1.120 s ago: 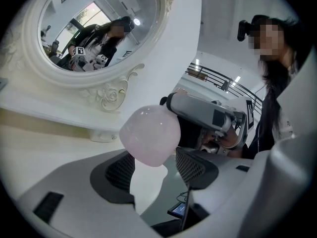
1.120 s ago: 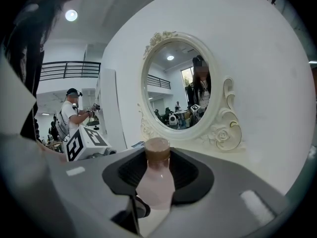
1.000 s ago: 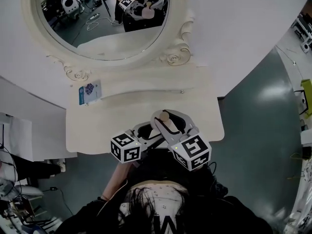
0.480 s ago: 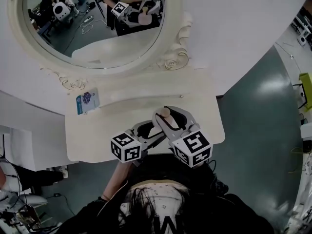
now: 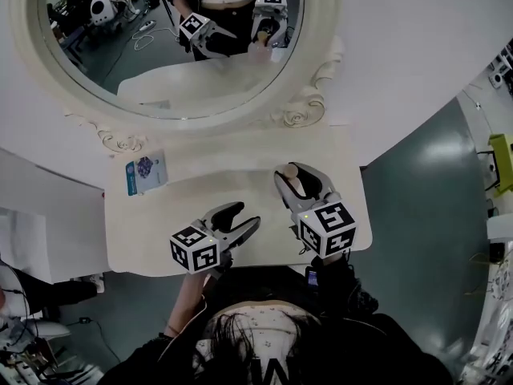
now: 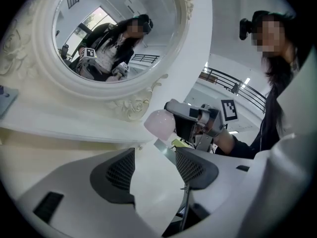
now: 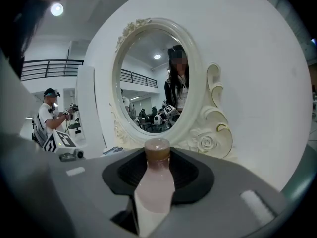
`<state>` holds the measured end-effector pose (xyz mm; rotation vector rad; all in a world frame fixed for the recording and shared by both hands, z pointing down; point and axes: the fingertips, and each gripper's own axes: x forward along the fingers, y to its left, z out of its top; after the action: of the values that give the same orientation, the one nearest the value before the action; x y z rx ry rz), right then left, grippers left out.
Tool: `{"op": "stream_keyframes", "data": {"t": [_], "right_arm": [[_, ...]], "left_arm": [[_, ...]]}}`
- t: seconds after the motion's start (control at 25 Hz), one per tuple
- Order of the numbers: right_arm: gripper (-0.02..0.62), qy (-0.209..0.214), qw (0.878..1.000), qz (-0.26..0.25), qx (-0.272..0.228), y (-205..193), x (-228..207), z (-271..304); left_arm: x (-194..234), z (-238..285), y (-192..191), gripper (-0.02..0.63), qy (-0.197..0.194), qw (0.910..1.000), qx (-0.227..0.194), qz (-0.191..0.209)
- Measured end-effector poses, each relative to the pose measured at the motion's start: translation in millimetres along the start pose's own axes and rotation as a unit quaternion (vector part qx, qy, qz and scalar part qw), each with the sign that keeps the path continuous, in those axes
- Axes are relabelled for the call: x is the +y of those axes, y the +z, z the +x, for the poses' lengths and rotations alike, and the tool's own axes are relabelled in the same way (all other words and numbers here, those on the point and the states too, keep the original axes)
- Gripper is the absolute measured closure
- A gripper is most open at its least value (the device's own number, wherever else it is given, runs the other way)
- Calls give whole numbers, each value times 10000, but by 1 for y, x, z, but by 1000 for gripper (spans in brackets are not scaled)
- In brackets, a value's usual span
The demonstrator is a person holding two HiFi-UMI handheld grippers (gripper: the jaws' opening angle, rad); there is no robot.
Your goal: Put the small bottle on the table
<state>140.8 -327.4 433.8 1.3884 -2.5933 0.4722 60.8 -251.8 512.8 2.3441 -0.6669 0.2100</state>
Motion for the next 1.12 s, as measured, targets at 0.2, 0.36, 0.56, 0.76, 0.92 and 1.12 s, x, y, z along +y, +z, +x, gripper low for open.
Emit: {"op": "stream_keyframes", "data": {"t": [0.2, 0.36, 0.56, 0.76, 0.92, 1.12], "right_arm": [[446, -251, 9995, 75, 168, -7, -29, 26], [446, -432, 9986, 65, 313, -14, -51, 46], [446, -605, 9971, -81, 452, -21, -75, 72], [446, -777, 9948, -178, 629, -32, -95, 91], [446, -880, 9933, -216, 717, -37, -105, 101], [446, -912, 9930, -202, 723, -40, -107, 110]], "left_arm": [[14, -9, 4, 347, 50, 9999, -117, -116], [23, -14, -1, 347, 76, 9998, -86, -169], [36, -22, -5, 347, 136, 9995, -87, -281], [43, -26, -7, 347, 159, 9991, -104, -380], [49, -31, -8, 348, 192, 9989, -97, -422], [57, -37, -8, 348, 263, 9984, -137, -480]]}}
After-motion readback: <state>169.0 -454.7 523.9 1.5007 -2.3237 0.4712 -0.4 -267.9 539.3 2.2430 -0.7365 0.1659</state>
